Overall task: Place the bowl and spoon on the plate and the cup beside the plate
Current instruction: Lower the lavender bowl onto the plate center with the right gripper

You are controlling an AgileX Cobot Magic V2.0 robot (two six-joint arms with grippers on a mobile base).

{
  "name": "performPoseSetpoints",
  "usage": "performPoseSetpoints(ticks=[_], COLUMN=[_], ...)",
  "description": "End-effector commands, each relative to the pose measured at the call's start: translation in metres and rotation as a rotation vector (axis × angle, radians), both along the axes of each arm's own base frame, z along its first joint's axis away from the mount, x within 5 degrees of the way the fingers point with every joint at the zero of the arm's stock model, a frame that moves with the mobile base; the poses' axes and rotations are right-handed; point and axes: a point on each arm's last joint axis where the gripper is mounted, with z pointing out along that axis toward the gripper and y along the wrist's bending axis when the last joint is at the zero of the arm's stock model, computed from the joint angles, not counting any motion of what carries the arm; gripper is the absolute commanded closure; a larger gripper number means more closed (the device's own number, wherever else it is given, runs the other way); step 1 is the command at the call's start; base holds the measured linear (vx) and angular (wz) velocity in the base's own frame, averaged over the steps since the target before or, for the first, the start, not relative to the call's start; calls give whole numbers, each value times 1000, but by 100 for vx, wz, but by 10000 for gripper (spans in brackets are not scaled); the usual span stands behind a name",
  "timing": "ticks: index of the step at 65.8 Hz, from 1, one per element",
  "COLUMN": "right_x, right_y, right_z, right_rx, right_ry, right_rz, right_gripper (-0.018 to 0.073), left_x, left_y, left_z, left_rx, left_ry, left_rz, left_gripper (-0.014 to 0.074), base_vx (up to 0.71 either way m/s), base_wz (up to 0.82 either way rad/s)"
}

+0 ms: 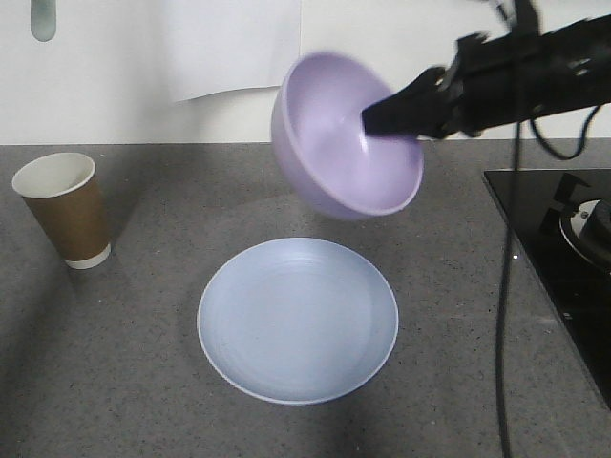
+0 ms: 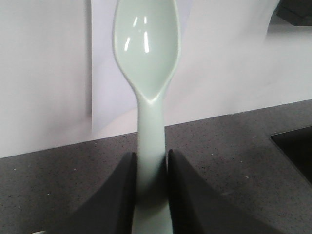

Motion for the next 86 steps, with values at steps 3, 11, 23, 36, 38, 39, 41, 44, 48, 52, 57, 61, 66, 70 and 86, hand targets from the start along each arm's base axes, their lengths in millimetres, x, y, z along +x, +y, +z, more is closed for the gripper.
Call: performPoseSetpoints(ticks=[3,11,23,36,38,39,41,44,48,52,57,61,66,70,86], right_x=[9,21,28,32,33,33,33,34,35,36,37,37,38,37,25], right_y=[25,39,59,73,74,75,75,76,76,76,76,76,76,76,67], right_z=[-14,-44,-80,-102,-104,-104,-104,-105,-104,-103,-103,-103,-101,-97,-52], right_rx=[-71,-155,-299,-395,-405,-409,-409,-407,-403,-401,-399,-396,-384,-373,-326], right_ry=[-20,18,37,36,32,30,26,21,14,6,-3,-10,-13,-18,-152], right_rz=[30,63,129,129,129,128,125,119,111,105,97,89,78,67,0], right_gripper=[564,561,557,522,512,506,492,467,423,363,288,228,161,115,83], left_x=[-13,-13,-13,-13,-13,-13,-13,-13,-13,-13,-13,-13,-13,-13,-13], left_y=[-1,-1,-1,-1,-1,-1,-1,-1,-1,-1,-1,-1,-1,-1,-1], left_z=[22,22,22,23,23,23,23,23,23,23,23,23,23,23,23], left_rx=[-43,-43,-43,-43,-43,-43,-43,-43,-43,-43,-43,-43,-43,-43,-44], left_ry=[-108,-108,-108,-109,-109,-109,-109,-109,-109,-109,-109,-109,-109,-109,-109], left_rz=[3,3,3,4,4,4,4,4,4,4,4,4,4,4,3], left_gripper=[602,602,602,603,603,603,603,603,603,602,602,602,602,602,602], base_vx=[0,0,0,0,0,0,0,0,0,0,0,0,0,0,0], base_wz=[0,0,0,0,0,0,0,0,0,0,0,0,0,0,0])
